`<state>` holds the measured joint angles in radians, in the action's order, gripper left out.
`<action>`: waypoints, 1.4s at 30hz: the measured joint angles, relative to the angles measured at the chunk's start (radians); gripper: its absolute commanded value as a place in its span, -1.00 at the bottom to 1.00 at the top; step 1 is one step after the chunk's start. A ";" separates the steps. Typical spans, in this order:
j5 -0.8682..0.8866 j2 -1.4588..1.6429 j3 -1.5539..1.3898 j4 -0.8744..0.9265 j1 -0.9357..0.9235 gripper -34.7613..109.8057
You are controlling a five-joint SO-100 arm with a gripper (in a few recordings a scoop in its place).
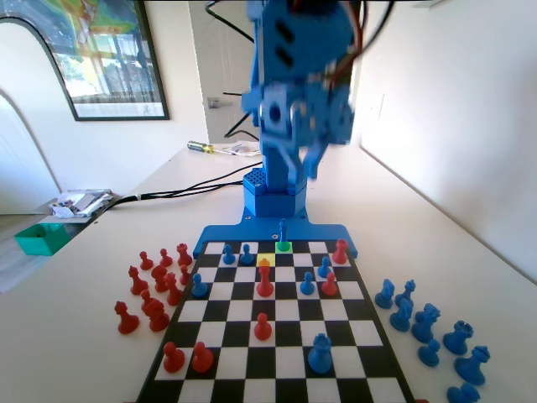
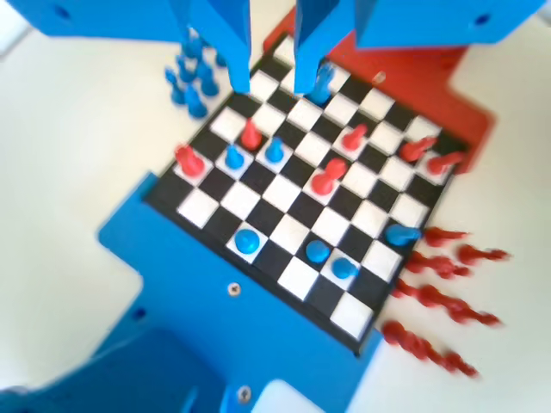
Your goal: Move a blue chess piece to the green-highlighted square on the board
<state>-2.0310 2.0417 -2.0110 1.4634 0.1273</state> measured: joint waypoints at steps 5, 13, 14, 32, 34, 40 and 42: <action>0.046 0.126 0.104 0.135 -0.037 -0.45; 0.138 0.339 0.166 0.270 -0.115 -0.51; 0.161 0.367 0.166 0.279 -0.121 -0.51; 0.253 0.891 -0.067 0.239 -0.179 -0.51; 0.261 0.920 -0.106 0.201 -0.187 -0.51; 0.282 1.000 -0.160 0.130 -0.169 -0.49; 0.282 1.008 -0.163 0.127 -0.169 -0.50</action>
<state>-1.7487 3.0496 -2.1737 1.5907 -0.0414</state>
